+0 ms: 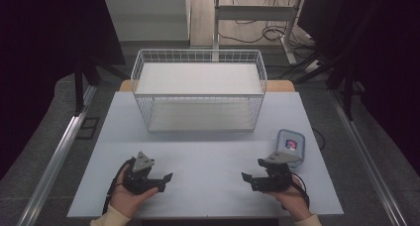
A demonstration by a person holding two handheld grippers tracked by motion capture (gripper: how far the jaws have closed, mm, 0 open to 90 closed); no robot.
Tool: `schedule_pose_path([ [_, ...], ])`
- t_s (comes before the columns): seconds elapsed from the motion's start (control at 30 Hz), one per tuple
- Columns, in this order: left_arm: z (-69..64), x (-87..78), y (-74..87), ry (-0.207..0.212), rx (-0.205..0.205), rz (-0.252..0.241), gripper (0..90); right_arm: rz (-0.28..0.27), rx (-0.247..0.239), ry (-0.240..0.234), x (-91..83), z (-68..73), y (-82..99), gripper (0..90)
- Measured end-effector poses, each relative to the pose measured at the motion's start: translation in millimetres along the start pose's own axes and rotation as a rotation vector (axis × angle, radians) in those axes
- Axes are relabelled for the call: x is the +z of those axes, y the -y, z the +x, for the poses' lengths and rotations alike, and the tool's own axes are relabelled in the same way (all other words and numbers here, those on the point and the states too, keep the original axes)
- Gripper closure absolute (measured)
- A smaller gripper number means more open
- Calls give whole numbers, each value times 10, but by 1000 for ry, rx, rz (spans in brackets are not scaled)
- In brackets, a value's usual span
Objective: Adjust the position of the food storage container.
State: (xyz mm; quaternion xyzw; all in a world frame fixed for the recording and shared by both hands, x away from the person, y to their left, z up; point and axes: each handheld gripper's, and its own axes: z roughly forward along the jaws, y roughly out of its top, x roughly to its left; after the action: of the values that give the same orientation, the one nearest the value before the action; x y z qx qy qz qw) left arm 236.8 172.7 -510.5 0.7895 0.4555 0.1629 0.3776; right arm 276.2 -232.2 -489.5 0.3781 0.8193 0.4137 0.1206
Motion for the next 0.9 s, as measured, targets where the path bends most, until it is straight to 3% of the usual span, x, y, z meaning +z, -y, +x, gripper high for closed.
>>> schedule_pose_path([
  [0.23, 13, 8, 19, 1, 1, 22, 175, 18, 7, 10, 17, -5, 0, 146],
  [0.3, 21, 6, 31, 5, -6, 27, 174, 24, 35, 0, 20, 5, -13, 125],
  [0.43, 30, 29, 18, 19, -8, 40, 153, 71, 16, 10, 35, 46, -27, 119],
  [0.6, -9, 56, -7, 41, 24, 67, 151, 136, 6, -10, 74, 73, -42, 116],
  [0.7, -42, 76, -25, 60, 43, 71, 152, 167, 6, 8, 54, 91, -70, 138],
  [0.83, -59, 77, 10, 68, 63, 84, 154, 164, -2, 27, -20, 64, -174, 172],
  [0.9, -47, 44, 23, 76, 46, 78, 157, 143, 10, 25, -48, 25, -231, 201],
])
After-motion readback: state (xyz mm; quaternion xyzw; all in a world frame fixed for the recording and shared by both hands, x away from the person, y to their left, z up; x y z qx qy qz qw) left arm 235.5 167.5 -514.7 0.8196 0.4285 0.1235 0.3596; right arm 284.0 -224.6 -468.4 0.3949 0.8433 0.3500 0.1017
